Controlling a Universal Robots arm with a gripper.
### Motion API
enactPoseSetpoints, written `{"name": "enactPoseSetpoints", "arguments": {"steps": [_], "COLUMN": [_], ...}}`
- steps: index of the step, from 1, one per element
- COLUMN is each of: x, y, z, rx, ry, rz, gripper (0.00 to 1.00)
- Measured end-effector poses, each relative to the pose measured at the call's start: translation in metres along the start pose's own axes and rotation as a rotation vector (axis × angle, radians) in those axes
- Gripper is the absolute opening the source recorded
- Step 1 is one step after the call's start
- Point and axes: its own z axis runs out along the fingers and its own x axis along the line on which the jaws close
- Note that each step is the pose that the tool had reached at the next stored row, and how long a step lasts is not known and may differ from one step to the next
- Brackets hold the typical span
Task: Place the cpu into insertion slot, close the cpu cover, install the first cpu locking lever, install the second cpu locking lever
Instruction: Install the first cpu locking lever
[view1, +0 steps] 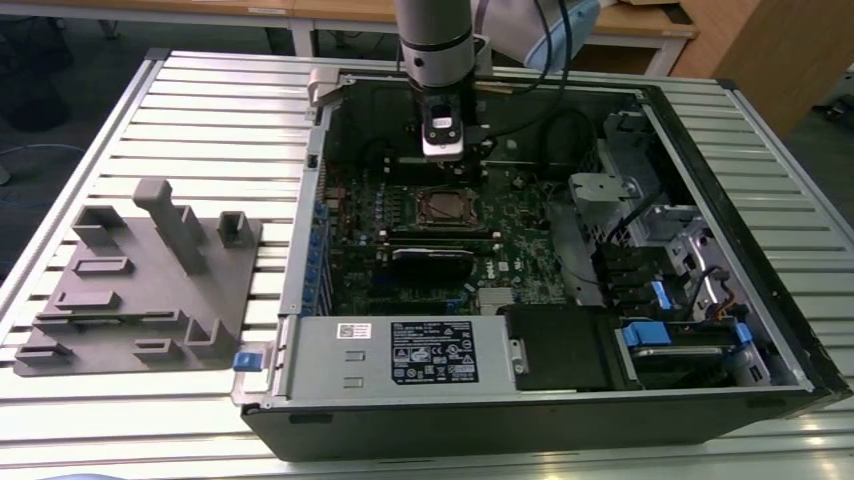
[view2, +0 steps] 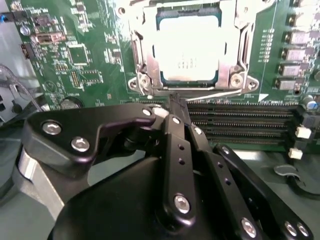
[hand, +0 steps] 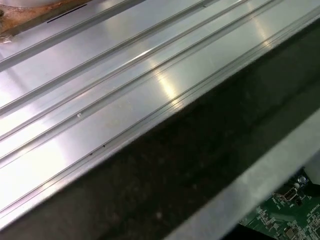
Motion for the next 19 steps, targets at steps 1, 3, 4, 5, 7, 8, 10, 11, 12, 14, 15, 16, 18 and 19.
{"name": "enactPoseSetpoints", "arguments": {"steps": [1, 3, 4, 5, 7, 8, 10, 11, 12, 14, 15, 16, 18, 19], "x": [-0.0002, -0.0005, -0.0008, -0.0011, -0.0016, -0.0017, -0.0017, -0.0017, -0.0017, -0.0017, -0.0017, -0.0017, -0.0017, -0.0017], "y": [-0.0002, -0.0001, 0.0001, 0.0004, 0.0007, 0.0008, 0.0009, 0.0009, 0.0009, 0.0008, 0.0008, 0.0008, 0.0009, 0.0009], "z": [-0.0004, -0.0020, -0.0033, -0.0048, -0.0076, -0.0081, -0.0083, -0.0083, -0.0083, -0.0084, -0.0085, -0.0085, -0.0084, -0.0084], "rx": [0.0003, 0.0003, 0.0002, 0.0000, 0.0001, 0.0002, 0.0000, -0.0001, -0.0001, 0.0002, -0.0001, -0.0006, -0.0012, -0.0014], "ry": [0.0000, -0.0001, 0.0000, -0.0001, -0.0001, 0.0000, -0.0001, -0.0001, 0.0000, -0.0001, 0.0004, 0.0009, 0.0011, 0.0012], "rz": [0.000, 0.000, 0.000, 0.000, 0.000, 0.000, 0.000, 0.000, 0.000, 0.000, -0.002, -0.004, -0.006, -0.006], "gripper": [0.11, 0.11, 0.11, 0.11, 0.11, 0.11, 0.11, 0.11, 0.11, 0.11, 0.11, 0.11, 0.11, 0.11]}}
